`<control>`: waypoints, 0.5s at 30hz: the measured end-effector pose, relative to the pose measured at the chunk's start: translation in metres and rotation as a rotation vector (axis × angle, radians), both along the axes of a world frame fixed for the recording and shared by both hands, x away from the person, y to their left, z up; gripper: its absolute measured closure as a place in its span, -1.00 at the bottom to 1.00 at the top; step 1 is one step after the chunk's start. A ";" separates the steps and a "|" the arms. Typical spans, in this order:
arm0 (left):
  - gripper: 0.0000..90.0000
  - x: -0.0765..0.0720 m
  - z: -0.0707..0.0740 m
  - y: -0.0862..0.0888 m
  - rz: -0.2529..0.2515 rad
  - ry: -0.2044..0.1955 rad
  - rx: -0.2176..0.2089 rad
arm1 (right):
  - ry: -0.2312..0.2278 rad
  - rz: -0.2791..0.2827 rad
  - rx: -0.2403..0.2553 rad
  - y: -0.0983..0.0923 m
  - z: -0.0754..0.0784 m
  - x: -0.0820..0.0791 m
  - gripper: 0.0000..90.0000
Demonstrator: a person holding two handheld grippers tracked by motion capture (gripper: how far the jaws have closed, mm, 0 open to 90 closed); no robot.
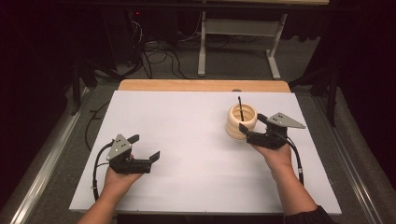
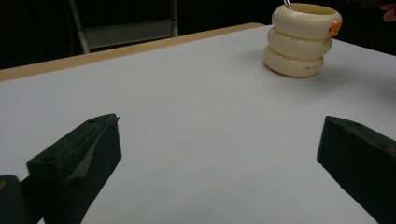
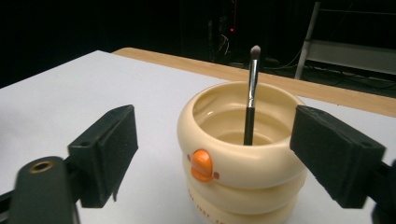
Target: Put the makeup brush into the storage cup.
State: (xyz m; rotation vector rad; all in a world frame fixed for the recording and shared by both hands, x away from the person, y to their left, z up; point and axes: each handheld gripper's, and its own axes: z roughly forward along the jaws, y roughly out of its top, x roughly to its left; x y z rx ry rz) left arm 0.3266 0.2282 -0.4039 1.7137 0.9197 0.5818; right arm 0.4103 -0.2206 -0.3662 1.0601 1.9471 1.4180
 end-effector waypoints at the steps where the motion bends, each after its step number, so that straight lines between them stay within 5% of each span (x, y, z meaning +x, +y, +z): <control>1: -0.99 0.000 0.000 0.000 0.000 0.000 0.000 | -0.001 0.002 0.000 -0.001 0.000 -0.002 -0.66; 8: -0.99 -0.001 0.000 -0.001 0.002 0.000 -0.002 | 0.001 -0.006 -0.024 -0.005 -0.004 -0.015 -0.98; 15: -0.99 -0.001 0.000 -0.002 0.001 0.003 0.001 | -0.005 -0.012 -0.031 -0.012 -0.009 -0.033 -0.98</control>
